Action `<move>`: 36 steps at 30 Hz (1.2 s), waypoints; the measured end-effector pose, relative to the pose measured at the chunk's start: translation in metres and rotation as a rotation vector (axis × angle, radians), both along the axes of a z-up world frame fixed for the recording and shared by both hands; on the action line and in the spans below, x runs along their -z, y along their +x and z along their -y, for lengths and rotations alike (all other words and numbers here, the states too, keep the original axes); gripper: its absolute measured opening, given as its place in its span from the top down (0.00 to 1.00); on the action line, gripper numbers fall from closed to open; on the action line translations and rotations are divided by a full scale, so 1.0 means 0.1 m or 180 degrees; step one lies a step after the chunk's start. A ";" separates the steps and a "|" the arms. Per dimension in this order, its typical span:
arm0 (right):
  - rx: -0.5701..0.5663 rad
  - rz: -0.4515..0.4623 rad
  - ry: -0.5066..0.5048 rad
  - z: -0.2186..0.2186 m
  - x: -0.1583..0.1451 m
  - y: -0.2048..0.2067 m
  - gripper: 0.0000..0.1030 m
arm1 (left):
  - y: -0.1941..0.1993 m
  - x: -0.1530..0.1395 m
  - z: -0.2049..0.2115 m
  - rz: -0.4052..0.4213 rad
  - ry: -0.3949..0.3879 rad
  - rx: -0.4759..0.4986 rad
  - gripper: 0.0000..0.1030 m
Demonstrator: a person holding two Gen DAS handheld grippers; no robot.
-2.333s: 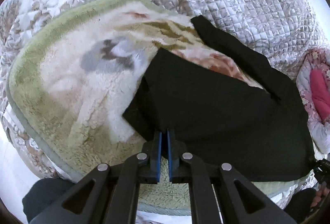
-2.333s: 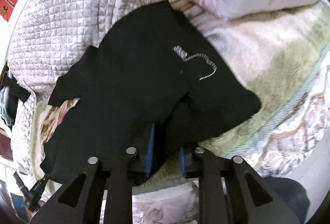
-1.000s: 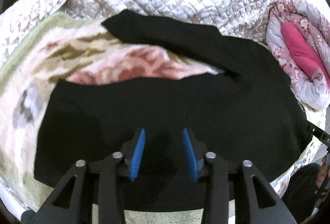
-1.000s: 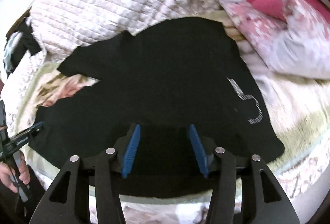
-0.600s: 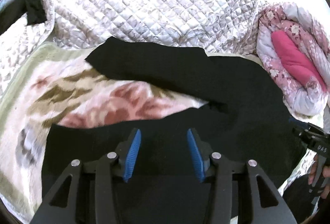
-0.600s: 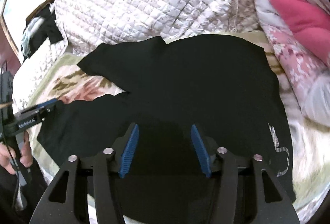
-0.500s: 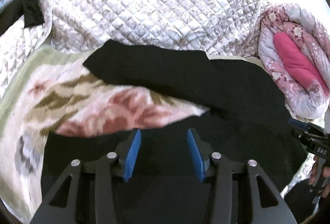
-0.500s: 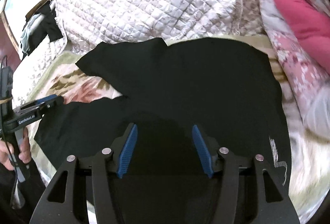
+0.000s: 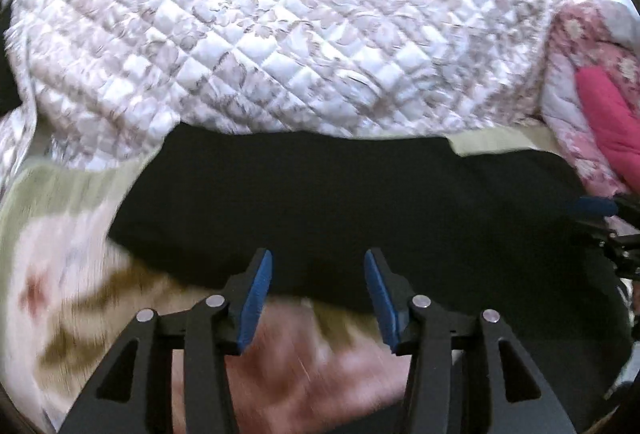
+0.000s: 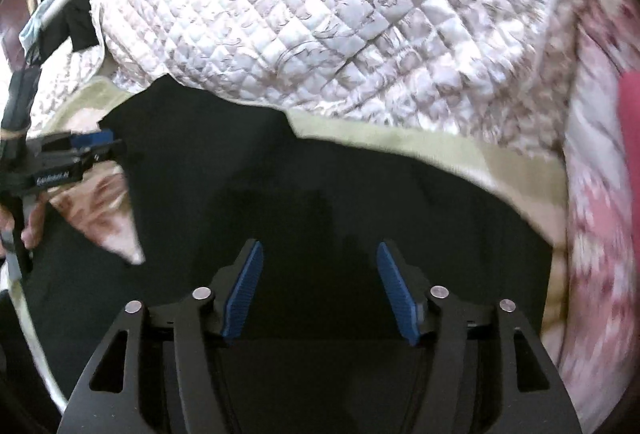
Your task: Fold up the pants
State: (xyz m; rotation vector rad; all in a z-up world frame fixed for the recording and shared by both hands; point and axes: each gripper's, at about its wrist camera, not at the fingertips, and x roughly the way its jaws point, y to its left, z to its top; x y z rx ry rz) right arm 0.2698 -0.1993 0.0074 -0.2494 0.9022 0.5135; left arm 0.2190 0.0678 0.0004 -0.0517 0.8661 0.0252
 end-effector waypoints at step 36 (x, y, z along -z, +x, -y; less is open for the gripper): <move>-0.0423 0.0571 -0.0347 -0.27 -0.59 -1.10 0.93 | -0.69 -0.55 0.11 0.0441 0.0151 -0.0036 0.96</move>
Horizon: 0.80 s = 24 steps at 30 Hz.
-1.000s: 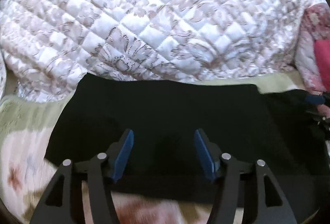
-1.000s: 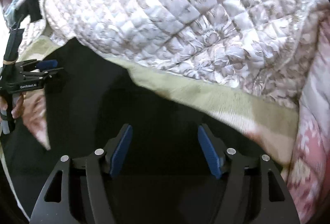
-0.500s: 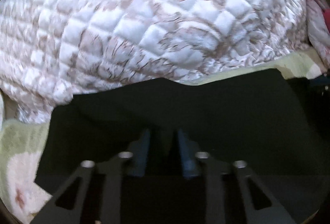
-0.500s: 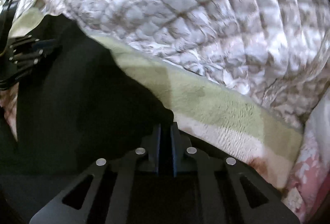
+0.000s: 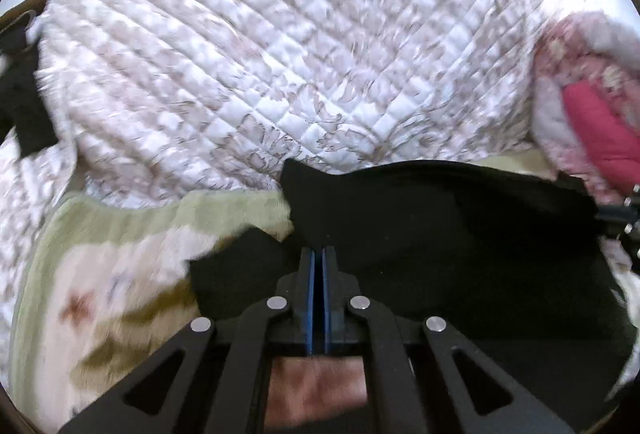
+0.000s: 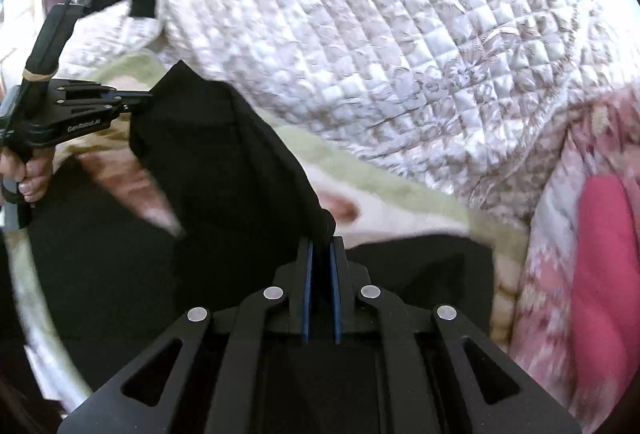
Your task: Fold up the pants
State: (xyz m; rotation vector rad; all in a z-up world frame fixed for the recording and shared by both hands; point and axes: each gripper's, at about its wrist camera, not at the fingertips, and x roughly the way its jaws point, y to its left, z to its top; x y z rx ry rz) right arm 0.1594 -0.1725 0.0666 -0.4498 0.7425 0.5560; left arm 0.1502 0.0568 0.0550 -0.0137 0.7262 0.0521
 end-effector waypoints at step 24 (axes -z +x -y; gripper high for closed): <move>0.0869 -0.1117 0.0922 0.70 0.82 -1.42 0.55 | -1.84 0.66 -0.07 -0.0608 -0.0583 -0.0207 0.78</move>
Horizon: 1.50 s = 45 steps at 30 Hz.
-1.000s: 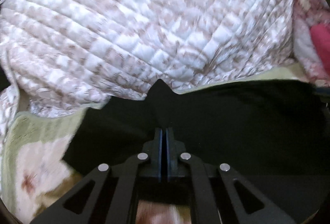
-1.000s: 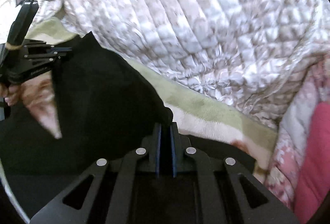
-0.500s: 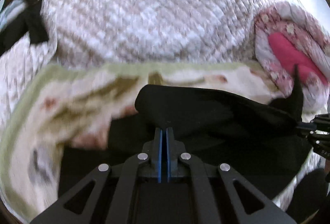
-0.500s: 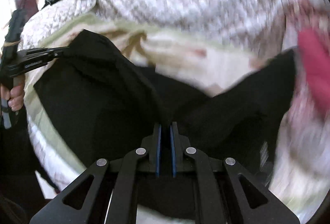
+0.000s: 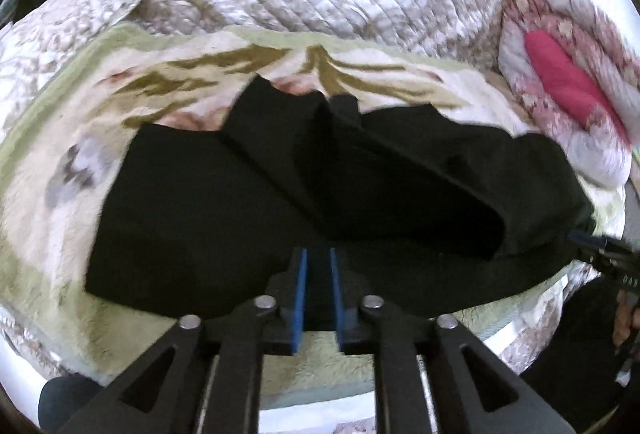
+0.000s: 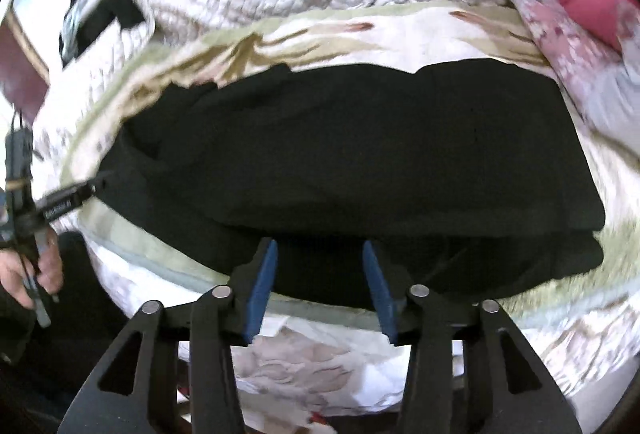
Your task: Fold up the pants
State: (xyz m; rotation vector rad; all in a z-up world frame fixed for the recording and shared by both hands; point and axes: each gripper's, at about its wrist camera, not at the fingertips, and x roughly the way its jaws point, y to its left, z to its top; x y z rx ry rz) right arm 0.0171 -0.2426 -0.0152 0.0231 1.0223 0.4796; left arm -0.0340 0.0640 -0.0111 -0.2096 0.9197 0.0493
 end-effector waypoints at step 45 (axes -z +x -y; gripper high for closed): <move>0.0925 -0.0381 0.0374 0.40 0.15 0.11 0.55 | -0.32 0.21 -0.81 0.0131 -0.0308 -0.1081 0.88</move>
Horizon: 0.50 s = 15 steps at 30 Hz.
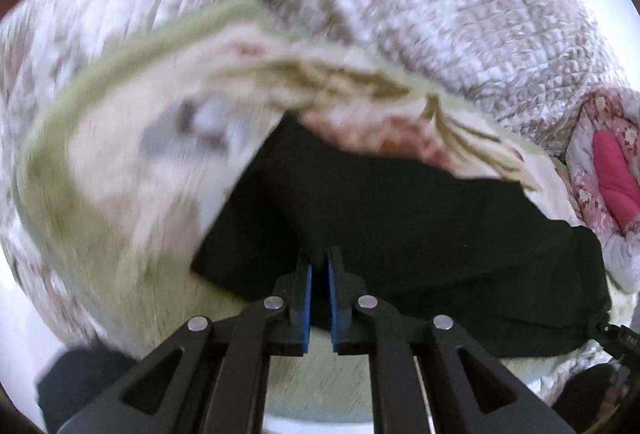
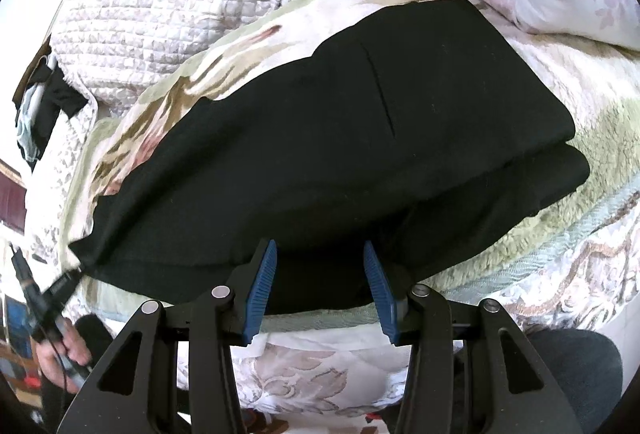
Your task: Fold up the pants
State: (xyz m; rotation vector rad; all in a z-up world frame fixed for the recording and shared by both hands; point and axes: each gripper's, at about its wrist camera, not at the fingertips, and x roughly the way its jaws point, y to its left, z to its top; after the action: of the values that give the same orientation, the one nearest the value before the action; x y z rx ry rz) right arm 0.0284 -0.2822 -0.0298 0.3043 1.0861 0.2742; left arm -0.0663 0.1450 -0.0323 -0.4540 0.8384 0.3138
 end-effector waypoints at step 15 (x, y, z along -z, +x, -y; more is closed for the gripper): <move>0.0618 0.0029 0.0205 0.40 -0.05 -0.06 0.55 | 0.10 0.13 -0.18 0.0037 -0.0417 -0.0178 0.76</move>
State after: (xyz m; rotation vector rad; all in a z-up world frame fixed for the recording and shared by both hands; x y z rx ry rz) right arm 0.0224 -0.3220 -0.0246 0.4627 1.0318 0.1371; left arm -0.0567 0.1631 -0.0457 -0.6016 0.8390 0.3087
